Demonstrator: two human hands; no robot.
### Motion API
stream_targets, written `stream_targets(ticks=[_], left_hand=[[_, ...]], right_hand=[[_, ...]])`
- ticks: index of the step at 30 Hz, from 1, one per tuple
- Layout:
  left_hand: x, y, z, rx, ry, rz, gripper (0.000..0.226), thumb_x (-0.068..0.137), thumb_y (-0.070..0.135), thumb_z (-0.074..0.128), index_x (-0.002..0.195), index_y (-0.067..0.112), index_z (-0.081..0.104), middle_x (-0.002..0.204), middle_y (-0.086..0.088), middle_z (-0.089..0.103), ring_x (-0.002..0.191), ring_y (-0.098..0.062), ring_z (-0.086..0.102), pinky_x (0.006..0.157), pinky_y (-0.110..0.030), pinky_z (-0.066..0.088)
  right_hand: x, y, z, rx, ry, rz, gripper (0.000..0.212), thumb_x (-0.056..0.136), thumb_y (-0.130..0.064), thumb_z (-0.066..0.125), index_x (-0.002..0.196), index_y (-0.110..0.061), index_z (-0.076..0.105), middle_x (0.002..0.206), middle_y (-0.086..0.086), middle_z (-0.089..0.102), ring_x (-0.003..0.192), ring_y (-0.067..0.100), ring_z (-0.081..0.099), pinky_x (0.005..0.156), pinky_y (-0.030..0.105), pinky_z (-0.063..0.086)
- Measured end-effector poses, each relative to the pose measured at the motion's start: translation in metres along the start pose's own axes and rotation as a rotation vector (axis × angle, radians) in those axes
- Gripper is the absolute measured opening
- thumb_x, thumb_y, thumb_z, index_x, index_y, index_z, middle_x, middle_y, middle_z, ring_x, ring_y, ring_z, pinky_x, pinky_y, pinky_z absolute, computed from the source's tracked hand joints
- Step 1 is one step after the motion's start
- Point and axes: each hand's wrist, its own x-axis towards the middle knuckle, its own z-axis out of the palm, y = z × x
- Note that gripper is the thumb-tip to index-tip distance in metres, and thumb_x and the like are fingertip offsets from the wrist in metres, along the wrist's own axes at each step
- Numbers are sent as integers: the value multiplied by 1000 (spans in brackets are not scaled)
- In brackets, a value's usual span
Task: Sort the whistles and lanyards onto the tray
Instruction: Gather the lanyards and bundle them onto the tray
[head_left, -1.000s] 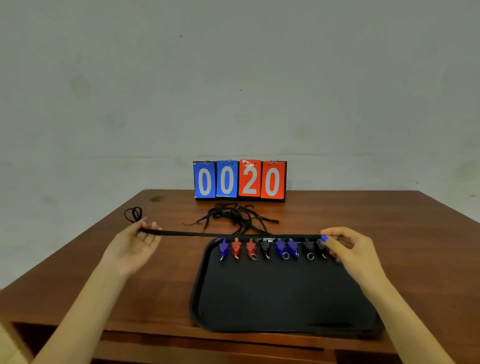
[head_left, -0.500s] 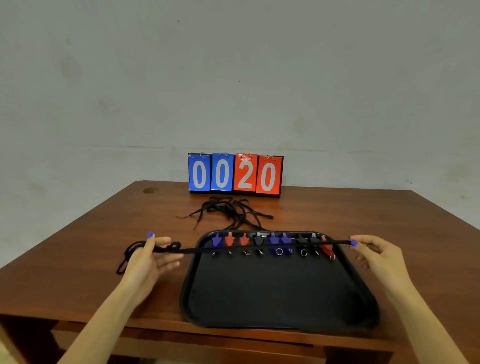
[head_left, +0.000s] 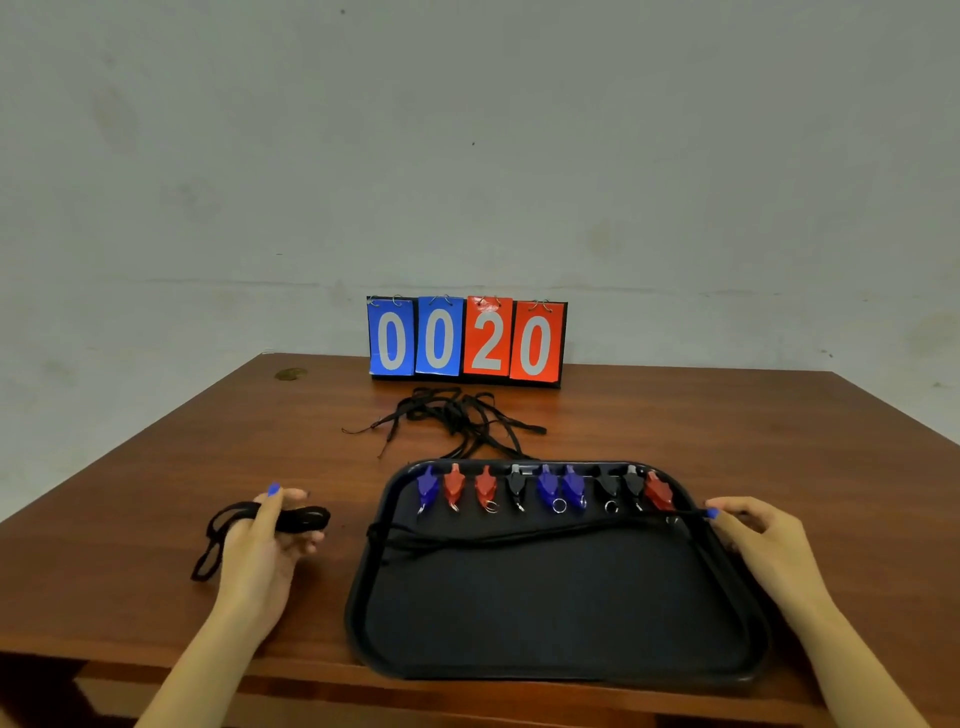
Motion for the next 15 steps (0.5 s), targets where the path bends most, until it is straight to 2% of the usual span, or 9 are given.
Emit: stream_targets(ticks=[1,3,6,9,11,13,15], left_hand=[[0,-2,1,95,-16,47,23,96,22,43,89,10,61,70,-12,59,52,-16,58,53,-28,43],[3,-8,3,394,-99,142,18,93,20,50,99,11,64,73,-10,65,63,-18,63,62,-29,45],[5,-14,11,752,-276,203,20,88,27,56,107,23,62,81,0,68,75,-3,59,76,-29,47],[6,-16,17,938,-316,195,23,81,38,64,103,37,56,79,4,62,67,-10,56,63,-29,47],[4,-16,20,983,-324,215,18,81,34,67,97,37,58,81,7,64,70,-10,61,58,-30,51],[2,-16,21,930,-308,227,10,82,27,67,92,29,66,85,8,66,76,-8,62,60,-29,51],[0,-15,20,875,-263,237,4,84,20,65,86,22,68,81,2,68,74,-12,63,61,-32,51]], right_hand=[[-1,0,0,-10,-4,0,15,87,-5,59,87,-19,65,89,-2,64,83,13,58,78,33,44],[-1,1,1,-42,-11,-8,14,87,-6,59,93,-18,65,87,-7,63,86,17,58,75,30,43],[-2,3,0,-76,-6,-3,22,88,-9,60,108,-17,62,93,-6,60,88,15,56,72,29,43],[-3,4,-1,-85,3,31,29,87,-9,60,115,-19,58,105,2,57,96,18,53,76,31,42],[-3,4,-2,-76,7,38,29,88,-9,60,115,-18,57,106,2,56,97,18,52,76,30,42],[-4,3,-2,-79,12,24,23,88,-9,59,111,-15,61,102,2,58,94,18,53,74,28,42],[-4,3,-1,-89,7,13,19,89,-8,58,106,-12,64,95,-1,61,93,19,56,76,29,43]])
